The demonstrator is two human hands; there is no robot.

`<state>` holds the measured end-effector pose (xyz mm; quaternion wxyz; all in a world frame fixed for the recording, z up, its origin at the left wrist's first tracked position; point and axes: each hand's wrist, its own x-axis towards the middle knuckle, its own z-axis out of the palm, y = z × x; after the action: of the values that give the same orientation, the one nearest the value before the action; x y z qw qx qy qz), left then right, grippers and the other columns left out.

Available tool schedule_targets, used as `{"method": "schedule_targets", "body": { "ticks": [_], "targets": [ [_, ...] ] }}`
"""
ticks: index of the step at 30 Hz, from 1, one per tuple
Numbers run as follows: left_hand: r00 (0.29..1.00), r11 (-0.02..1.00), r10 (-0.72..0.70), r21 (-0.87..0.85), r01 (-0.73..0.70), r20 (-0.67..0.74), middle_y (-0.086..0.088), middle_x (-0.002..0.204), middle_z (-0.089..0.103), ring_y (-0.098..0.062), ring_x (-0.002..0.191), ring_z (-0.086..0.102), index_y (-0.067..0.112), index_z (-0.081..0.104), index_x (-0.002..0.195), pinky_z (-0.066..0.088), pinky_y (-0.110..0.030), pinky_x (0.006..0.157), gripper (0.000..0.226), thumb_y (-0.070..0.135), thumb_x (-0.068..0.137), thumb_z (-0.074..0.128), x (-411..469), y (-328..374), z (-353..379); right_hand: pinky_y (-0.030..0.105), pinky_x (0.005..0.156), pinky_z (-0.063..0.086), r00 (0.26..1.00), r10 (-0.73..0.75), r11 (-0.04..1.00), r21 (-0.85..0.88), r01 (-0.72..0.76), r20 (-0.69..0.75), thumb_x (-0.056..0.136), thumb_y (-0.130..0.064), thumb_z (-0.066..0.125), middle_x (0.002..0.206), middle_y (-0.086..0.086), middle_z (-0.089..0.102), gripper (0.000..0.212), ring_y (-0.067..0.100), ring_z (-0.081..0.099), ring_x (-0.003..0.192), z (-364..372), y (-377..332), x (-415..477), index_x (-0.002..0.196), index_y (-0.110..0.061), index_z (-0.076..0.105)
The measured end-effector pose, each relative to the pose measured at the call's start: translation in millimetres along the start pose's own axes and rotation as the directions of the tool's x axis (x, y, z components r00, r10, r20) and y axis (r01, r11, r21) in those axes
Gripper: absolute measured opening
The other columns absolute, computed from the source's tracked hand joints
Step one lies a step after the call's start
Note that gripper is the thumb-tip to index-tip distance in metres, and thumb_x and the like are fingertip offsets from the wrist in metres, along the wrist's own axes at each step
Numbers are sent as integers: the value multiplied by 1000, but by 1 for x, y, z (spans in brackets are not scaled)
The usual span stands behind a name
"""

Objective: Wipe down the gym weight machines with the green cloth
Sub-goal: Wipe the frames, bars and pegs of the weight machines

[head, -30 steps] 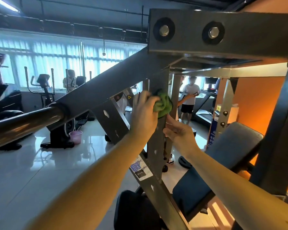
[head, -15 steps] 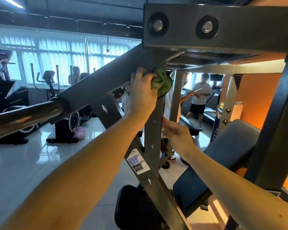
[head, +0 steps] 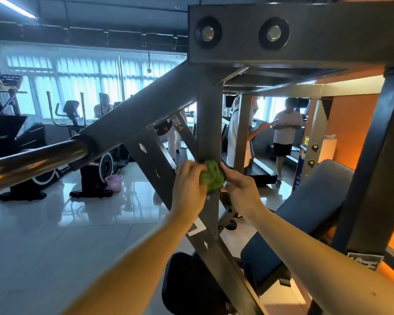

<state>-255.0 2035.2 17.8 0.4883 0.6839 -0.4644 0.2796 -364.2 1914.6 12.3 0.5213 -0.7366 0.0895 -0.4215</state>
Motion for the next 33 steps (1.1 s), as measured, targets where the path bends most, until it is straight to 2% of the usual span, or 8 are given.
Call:
{"method": "schedule_targets", "body": {
  "ticks": [3,6,10,16,20,23,27,33],
  "targets": [
    [989,995,-11,-101,-4,-150,-12,117,56,-25,111,55,4,70,113,53,-29,93,25,11,90,72,57,29,-13,18,73,56,1000,-26,999,23,27,-17,96,26,34,124,19,65,46,6,72,97,-1,5,3,139,18,46],
    [977,991,90,-82,-108,-191,-14,112,56,-28,108,54,1,71,110,53,-32,91,25,11,87,68,62,31,-11,24,75,59,1000,1,991,132,2,-27,90,32,38,127,19,61,53,8,71,99,2,13,1,140,16,47],
    [991,997,79,-9,-81,-110,-9,114,54,-24,112,50,5,70,108,55,-42,96,23,7,85,71,-1,-6,13,34,90,59,997,-28,1000,-8,28,-66,86,30,48,126,8,69,60,18,66,119,5,25,-7,130,-6,68],
    [997,995,-50,90,45,57,-5,111,59,-24,106,56,9,72,103,61,-45,87,23,6,82,80,-78,-28,31,54,107,49,998,-12,996,-93,7,-57,83,28,45,133,0,68,80,23,59,130,6,36,-18,135,-30,65],
    [1000,999,-17,45,17,-6,-7,113,59,-26,109,57,10,70,107,60,-42,90,25,9,84,81,-38,-11,17,47,102,55,998,6,998,-63,-10,-59,82,30,46,122,-2,72,70,22,63,123,7,30,-15,129,-16,71],
    [994,998,-48,-34,45,-97,-9,118,56,-25,114,54,7,69,111,55,-33,95,22,9,90,72,10,9,7,33,90,57,998,43,999,-4,-43,-52,87,27,49,106,-13,75,72,26,66,116,9,25,-13,107,-35,80],
    [993,999,5,-46,-10,-119,-9,119,54,-24,116,52,7,69,110,53,-29,94,21,6,89,70,11,7,10,40,97,55,999,-8,999,44,10,-51,91,16,59,107,-12,75,62,26,67,113,11,30,-15,107,-41,78],
    [996,993,-30,120,21,78,-7,117,57,-25,112,51,8,71,108,59,-41,88,28,1,81,77,-65,-27,23,41,104,51,998,-45,998,46,47,-45,89,15,62,130,-1,68,74,22,60,126,15,34,-25,120,-52,69]
  ]
}}
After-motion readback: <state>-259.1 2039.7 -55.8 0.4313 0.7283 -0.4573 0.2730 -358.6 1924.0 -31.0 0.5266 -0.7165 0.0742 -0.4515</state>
